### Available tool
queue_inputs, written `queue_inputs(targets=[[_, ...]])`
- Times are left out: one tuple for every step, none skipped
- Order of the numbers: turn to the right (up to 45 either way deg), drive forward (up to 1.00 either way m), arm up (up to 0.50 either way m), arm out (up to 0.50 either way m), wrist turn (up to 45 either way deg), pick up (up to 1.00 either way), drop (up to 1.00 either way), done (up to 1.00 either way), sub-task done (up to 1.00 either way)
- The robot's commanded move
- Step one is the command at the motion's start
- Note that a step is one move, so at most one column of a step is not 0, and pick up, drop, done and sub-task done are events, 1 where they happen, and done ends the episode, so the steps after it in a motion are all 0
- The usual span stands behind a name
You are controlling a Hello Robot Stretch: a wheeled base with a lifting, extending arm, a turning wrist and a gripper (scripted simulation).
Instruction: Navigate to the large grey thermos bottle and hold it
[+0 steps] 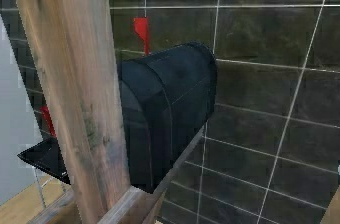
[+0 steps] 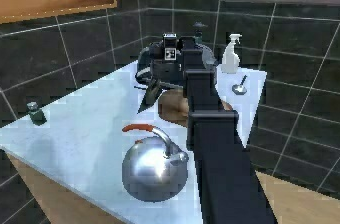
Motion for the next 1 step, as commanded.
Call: queue_inputs(targets=[[0.0, 0.00, 0.00, 0.00, 0.0, 1.00, 0.00, 0.00, 0.00]])
